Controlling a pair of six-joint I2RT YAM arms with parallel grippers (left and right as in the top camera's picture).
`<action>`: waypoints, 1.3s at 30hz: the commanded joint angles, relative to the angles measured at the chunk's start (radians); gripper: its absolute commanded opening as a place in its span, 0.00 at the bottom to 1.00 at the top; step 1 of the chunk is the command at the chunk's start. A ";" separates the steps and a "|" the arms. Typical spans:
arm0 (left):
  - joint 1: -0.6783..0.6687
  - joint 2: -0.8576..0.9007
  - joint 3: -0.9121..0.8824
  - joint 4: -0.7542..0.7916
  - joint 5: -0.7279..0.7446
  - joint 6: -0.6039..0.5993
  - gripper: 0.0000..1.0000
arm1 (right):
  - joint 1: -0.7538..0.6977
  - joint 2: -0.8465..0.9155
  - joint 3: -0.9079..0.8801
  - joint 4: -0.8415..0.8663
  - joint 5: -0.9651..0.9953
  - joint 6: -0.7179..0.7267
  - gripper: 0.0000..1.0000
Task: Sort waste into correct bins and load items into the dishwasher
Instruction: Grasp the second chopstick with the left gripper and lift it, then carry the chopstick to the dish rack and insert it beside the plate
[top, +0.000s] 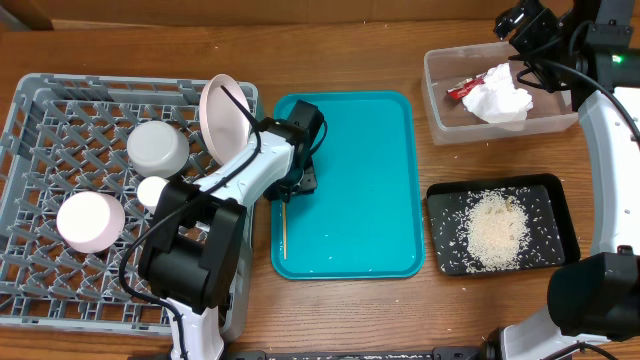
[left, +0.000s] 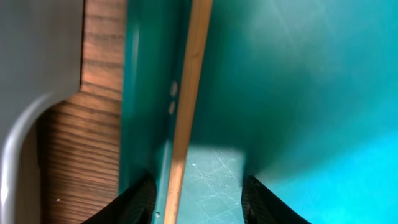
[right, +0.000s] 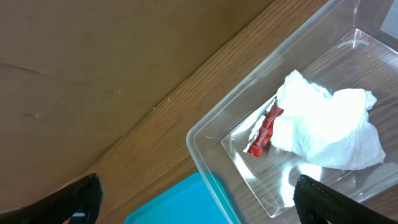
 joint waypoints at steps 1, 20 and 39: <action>-0.007 -0.015 -0.025 0.010 -0.039 -0.013 0.47 | 0.002 -0.006 0.013 0.003 0.009 -0.008 1.00; -0.008 -0.015 -0.074 0.068 -0.018 -0.013 0.04 | 0.002 -0.006 0.013 0.003 0.009 -0.008 1.00; 0.003 -0.125 0.570 -0.417 -0.087 0.253 0.04 | 0.002 -0.006 0.013 0.004 0.009 -0.008 1.00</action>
